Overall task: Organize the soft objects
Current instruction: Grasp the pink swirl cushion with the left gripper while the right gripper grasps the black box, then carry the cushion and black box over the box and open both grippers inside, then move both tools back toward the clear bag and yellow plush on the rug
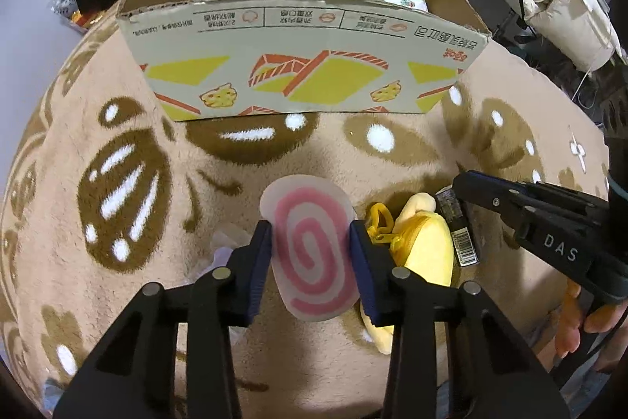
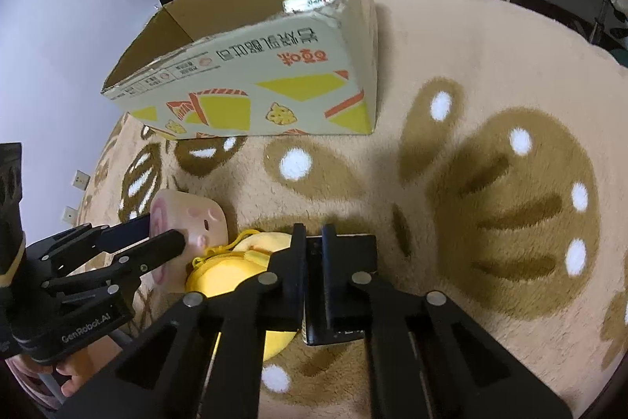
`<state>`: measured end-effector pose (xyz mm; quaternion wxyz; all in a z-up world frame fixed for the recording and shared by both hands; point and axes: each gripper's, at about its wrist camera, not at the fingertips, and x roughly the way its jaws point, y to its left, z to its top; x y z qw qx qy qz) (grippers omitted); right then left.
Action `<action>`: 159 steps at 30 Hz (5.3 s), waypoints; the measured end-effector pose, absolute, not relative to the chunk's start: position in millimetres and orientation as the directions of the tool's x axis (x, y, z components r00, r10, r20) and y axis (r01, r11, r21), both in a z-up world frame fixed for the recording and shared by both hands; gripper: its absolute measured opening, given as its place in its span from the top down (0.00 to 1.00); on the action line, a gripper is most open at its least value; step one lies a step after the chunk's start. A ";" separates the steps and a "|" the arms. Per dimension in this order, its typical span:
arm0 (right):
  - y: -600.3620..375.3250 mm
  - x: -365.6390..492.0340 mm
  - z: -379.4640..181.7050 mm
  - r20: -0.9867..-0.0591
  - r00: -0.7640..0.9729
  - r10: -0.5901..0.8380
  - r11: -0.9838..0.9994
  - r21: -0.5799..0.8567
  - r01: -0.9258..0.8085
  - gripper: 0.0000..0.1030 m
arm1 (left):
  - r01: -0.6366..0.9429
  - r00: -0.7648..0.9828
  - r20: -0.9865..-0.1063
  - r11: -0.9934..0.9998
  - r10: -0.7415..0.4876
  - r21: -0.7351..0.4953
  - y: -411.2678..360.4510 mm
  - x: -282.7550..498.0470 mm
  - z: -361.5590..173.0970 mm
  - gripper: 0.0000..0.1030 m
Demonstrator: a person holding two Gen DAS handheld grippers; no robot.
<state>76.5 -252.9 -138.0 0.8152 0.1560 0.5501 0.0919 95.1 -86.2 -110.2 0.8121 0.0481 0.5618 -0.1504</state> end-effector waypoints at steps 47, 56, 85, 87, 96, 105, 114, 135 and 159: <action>-254.2 76.9 -110.2 -0.807 0.527 0.268 0.945 0.325 0.018 0.51 | 0.287 0.548 -0.821 0.958 -0.160 0.005 -68.8 70.6 -63.7 0.67; -238.9 74.3 -90.9 -0.736 0.608 0.298 0.941 0.332 -0.059 0.51 | 0.258 0.554 -0.818 0.966 -0.154 -0.007 -62.2 76.3 -61.8 0.67; -233.5 106.8 -23.3 -0.471 0.827 0.306 0.944 0.265 -0.199 0.51 | 0.168 0.852 -0.514 0.981 -0.096 0.095 -50.2 122.3 10.6 0.67; -235.7 112.8 -24.8 -0.471 0.828 0.306 0.943 0.268 -0.196 0.51 | 0.174 0.855 -0.510 0.979 -0.098 0.103 -53.2 128.4 10.4 0.66; -237.6 134.6 -37.5 -0.496 0.820 0.284 0.951 0.257 -0.174 0.51 | 0.192 0.840 -0.528 0.978 -0.123 0.077 -52.9 150.7 -3.4 0.66; -233.6 140.1 -46.9 -0.510 0.805 0.305 0.944 0.272 -0.186 0.50 | 0.230 0.793 -0.594 0.969 -0.134 0.089 -60.5 160.0 -24.5 0.62; -231.6 138.7 -49.9 -0.545 0.780 0.306 0.945 0.273 -0.179 0.44 | 0.250 0.784 -0.602 0.965 -0.152 0.083 -61.7 152.8 -24.0 0.44; -238.7 82.8 -27.9 -0.559 0.784 0.270 0.950 0.287 -0.122 0.02 | 0.207 0.718 -0.693 0.970 -0.064 0.125 -39.1 85.9 -8.5 0.10; -227.4 45.0 -56.8 -0.693 0.661 0.288 0.956 0.254 -0.150 0.00 | 0.179 0.512 -0.856 0.983 -0.067 0.030 -18.2 81.9 -54.3 0.09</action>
